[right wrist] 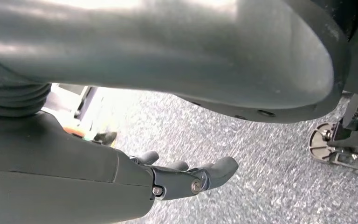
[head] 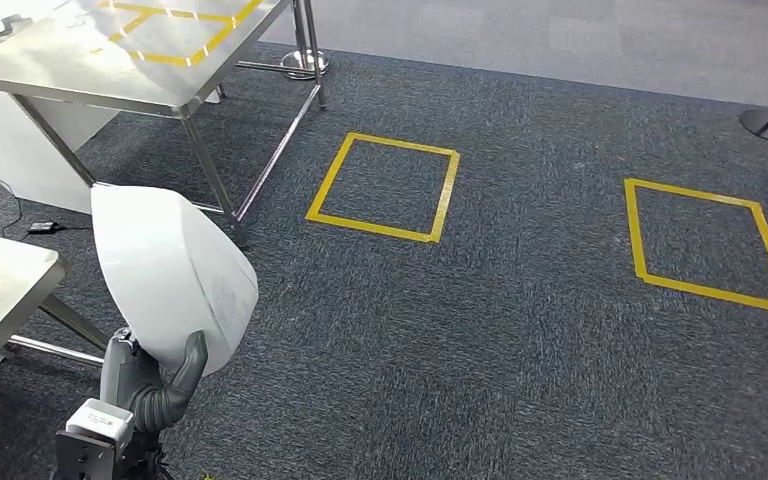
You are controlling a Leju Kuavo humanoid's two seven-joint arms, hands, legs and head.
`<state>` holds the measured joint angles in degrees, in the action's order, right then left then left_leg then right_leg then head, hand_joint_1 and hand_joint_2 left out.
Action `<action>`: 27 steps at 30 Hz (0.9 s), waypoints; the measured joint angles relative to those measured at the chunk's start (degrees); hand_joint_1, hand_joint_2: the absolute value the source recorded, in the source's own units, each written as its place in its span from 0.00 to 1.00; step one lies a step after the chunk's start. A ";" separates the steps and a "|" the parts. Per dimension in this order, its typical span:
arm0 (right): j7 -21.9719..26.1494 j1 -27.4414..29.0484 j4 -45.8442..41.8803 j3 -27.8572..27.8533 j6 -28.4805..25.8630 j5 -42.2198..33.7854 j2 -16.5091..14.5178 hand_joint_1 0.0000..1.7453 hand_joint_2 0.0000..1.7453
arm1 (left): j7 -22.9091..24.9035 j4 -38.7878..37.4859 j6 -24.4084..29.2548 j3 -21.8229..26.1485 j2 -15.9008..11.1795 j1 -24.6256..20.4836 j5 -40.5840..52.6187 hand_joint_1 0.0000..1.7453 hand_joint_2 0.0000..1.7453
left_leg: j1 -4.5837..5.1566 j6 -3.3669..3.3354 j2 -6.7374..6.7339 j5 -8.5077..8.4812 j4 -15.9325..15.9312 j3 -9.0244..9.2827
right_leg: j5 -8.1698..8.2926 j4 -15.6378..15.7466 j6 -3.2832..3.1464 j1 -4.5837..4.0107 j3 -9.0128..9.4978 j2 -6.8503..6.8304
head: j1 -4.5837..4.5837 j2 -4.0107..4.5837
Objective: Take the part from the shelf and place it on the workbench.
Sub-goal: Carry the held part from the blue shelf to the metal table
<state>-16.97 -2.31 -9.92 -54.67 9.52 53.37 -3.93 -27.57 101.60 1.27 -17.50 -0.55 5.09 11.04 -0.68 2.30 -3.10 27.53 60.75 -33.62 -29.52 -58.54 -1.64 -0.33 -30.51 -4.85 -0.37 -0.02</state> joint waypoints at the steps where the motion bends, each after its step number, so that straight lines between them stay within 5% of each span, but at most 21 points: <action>1: 0.00 -0.03 0.00 -0.01 -0.05 0.02 0.02 0.00 0.00 | 0.02 -0.20 -0.08 -0.14 0.00 -0.25 -0.12 1.00 1.00 | 0.11 -0.44 -0.57 -0.22 -1.33 0.67 | -0.15 -0.11 0.30 -0.19 0.08 -0.44 | -0.10 0.00; 3: -0.07 -0.22 0.00 -0.02 -0.31 -0.02 0.04 0.00 0.00 | -0.04 -0.60 0.02 -0.32 -0.05 -0.43 -0.26 1.00 1.00 | 0.24 -1.27 0.31 -0.25 -1.61 0.52 | -0.31 -0.10 0.86 -0.26 0.28 -1.36 | -0.28 -0.01; 5: -0.23 -0.44 0.00 -0.02 -0.58 -0.07 0.04 0.00 0.00 | -0.34 -0.85 0.49 -0.40 -0.16 -0.41 -0.55 1.00 1.00 | 0.07 -1.94 1.40 -0.52 -1.82 0.45 | -1.24 -1.18 1.57 0.04 0.02 -0.41 | -0.34 -0.01; 8: -0.42 -0.43 0.00 -0.05 -0.69 -0.03 0.01 0.00 0.00 | -0.82 -0.92 1.17 -0.43 -0.32 -0.33 -1.39 1.00 1.00 | -0.23 -2.58 3.12 -0.85 -1.94 0.15 | -6.22 -10.55 2.34 0.51 -4.45 3.66 | -0.57 -0.01; 10: -0.38 -0.36 0.00 -0.07 -0.69 0.03 -0.01 0.00 0.00 | -0.92 -0.93 1.57 -0.43 -0.45 -0.05 -1.48 1.00 1.00 | -0.22 -2.66 4.43 -0.91 -1.83 -0.09 | -7.91 -16.28 2.48 0.63 -7.45 4.40 | -0.60 -0.01; 12: -0.25 -0.35 0.00 -0.08 -0.74 0.21 0.01 0.00 0.00 | -1.04 -0.92 2.39 -0.40 -0.67 0.20 -1.03 1.00 1.00 | -0.25 -2.54 5.86 -0.98 -1.67 -0.13 | -5.27 -13.74 2.35 0.75 -6.42 4.69 | -0.61 -0.01; 15: -0.14 -0.38 0.00 -0.07 -0.82 0.61 0.09 0.00 0.00 | -1.21 -0.84 4.23 0.34 -1.37 0.06 0.46 1.00 1.00 | -0.31 -1.81 7.72 -1.22 -1.49 -0.29 | -0.53 -3.05 1.95 0.88 -1.56 7.13 | -0.60 -0.01; 18: -0.01 -0.61 0.00 -0.07 -0.65 0.79 0.14 0.00 0.00 | -1.27 -1.14 5.98 2.47 -3.09 -1.17 2.51 1.00 1.00 | -0.43 -0.41 9.10 -1.82 -1.82 -0.79 | 0.02 -0.63 1.23 0.46 -0.88 7.52 | -0.58 -0.01; 19: 0.06 -0.68 0.00 -0.07 -0.58 0.79 0.14 0.00 0.00 | -1.27 -1.36 6.44 3.30 -3.81 -1.78 3.12 1.00 1.00 | -0.53 -0.03 9.23 -1.95 -1.90 -0.95 | 0.26 -0.46 0.77 0.50 -0.81 6.97 | -0.58 -0.01; 21: 0.17 -0.67 0.00 -0.08 -0.49 0.79 0.16 0.00 0.00 | -1.23 -1.92 7.12 4.89 -5.19 -3.11 3.85 1.00 1.00 | -0.44 0.43 7.45 -0.65 0.01 -2.06 | 0.73 -0.02 -0.19 0.63 -0.68 5.80 | -0.35 -0.01; 23: 0.21 -0.51 0.00 -0.08 -0.39 0.79 0.17 0.00 0.00 | -1.32 -2.62 7.20 5.96 -6.31 -4.41 3.75 1.00 1.00 | -0.26 0.65 4.74 2.95 6.35 -4.94 | 0.90 0.12 -0.72 0.51 -0.75 4.55 | -0.08 -0.01; 25: 0.36 -0.33 0.00 -0.08 -0.24 0.79 0.17 0.00 0.00 | -1.64 -4.67 7.51 6.97 -7.84 -6.64 2.66 1.00 1.00 | -0.26 0.89 3.80 5.69 13.25 -7.97 | 0.92 0.05 -0.88 0.25 -0.94 3.12 | -0.07 -0.01; 27: 0.78 -0.34 0.00 -0.08 -0.04 0.78 0.16 0.00 0.00 | -2.81 -10.32 8.62 9.51 -11.11 -11.75 -0.24 1.00 1.00 | -0.27 0.94 3.37 4.46 13.27 -7.57 | 0.92 -0.10 -0.96 0.05 -1.05 1.71 | -0.09 -0.01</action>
<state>-16.19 -2.66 -9.92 -54.75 9.49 54.15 -3.77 -30.38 91.29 9.89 -7.98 -11.66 -6.67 10.81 -0.96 3.24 0.26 31.98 74.02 -41.20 -28.60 -58.64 -2.60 -0.27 -31.56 -3.15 -0.46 -0.02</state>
